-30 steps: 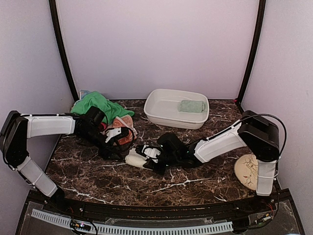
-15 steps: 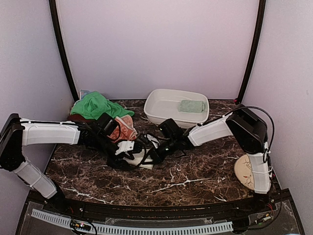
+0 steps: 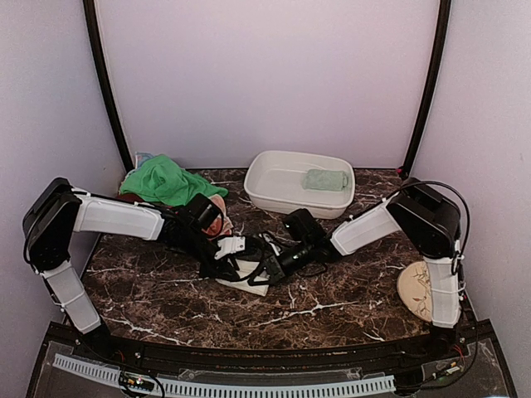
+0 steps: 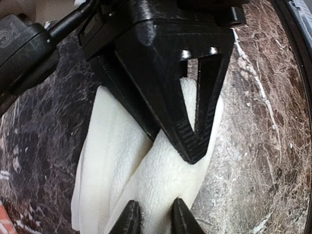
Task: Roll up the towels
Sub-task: Roll the towel at the center of the board.
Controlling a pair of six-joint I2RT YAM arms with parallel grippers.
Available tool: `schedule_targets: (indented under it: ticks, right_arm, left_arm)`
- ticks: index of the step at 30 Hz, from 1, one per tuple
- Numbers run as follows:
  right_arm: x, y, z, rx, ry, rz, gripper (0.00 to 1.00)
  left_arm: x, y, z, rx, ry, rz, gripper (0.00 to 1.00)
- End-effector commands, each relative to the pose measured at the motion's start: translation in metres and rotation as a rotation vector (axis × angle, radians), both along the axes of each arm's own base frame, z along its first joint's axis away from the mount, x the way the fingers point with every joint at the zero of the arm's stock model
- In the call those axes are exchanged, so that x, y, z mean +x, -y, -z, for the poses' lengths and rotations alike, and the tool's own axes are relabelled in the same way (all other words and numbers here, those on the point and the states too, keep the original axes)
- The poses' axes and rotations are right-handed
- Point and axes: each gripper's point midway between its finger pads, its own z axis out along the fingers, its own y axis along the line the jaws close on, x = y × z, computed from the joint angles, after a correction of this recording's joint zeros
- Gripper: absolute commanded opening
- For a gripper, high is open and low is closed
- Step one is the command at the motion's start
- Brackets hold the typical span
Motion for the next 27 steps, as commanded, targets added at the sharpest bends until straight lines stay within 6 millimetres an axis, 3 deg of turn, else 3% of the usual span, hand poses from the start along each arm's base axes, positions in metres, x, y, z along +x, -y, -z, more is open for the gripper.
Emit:
schedule_targets:
  ticks: [1,3,6,8,11,13,14,16,19,20,22,23,25,27]
  right_arm:
    - [-0.039,0.039,0.047,-0.183,-0.221,0.065,0.14]
    - [-0.036,0.045,0.045,-0.177,-0.184,0.103,0.22]
    - [-0.018,0.052,0.036,-0.184,-0.038,0.189,0.31]
    - [-0.001,0.061,0.026,-0.199,0.091,0.264,0.5]
    - [0.021,0.075,-0.004,-0.184,0.287,0.356,0.68]
    - [0.032,0.088,-0.021,-0.189,0.415,0.424,0.98]
    - [0.039,0.097,-0.031,-0.197,0.494,0.473,1.0]
    - [0.055,0.123,-0.057,-0.239,0.678,0.619,1.0]
    - [0.088,0.2,-0.098,-0.441,0.919,1.039,1.0]
    - [0.094,0.219,-0.108,-0.461,0.932,1.157,1.0]
    - [0.099,0.246,-0.105,-0.495,0.854,1.297,1.0]
    - [0.1,0.243,-0.104,-0.454,0.831,1.268,1.0]
    - [0.088,0.208,-0.117,-0.26,0.906,1.064,1.0]
    - [0.056,0.177,-0.123,-0.196,1.131,0.842,1.0]
  left_arm:
    - [-0.005,-0.002,0.011,0.029,-0.124,-0.065,0.18]
    - [-0.009,-0.001,0.017,0.038,-0.181,-0.084,0.09]
    - [-0.015,-0.003,0.03,0.085,-0.257,-0.099,0.05]
    - [-0.017,-0.005,0.036,0.111,-0.297,-0.107,0.04]
    - [-0.018,-0.005,0.041,0.126,-0.334,-0.114,0.04]
    - [-0.018,-0.003,0.042,0.13,-0.358,-0.121,0.04]
    - [-0.018,-0.003,0.042,0.132,-0.371,-0.123,0.04]
    - [-0.018,-0.003,0.043,0.134,-0.391,-0.127,0.04]
    - [-0.017,-0.004,0.046,0.142,-0.418,-0.133,0.04]
    - [-0.017,-0.005,0.047,0.142,-0.431,-0.136,0.04]
    - [-0.015,-0.005,0.049,0.148,-0.446,-0.138,0.04]
    - [-0.014,-0.005,0.05,0.151,-0.447,-0.14,0.04]
    - [-0.012,-0.005,0.052,0.154,-0.455,-0.144,0.04]
    - [-0.01,-0.005,0.054,0.16,-0.467,-0.149,0.04]
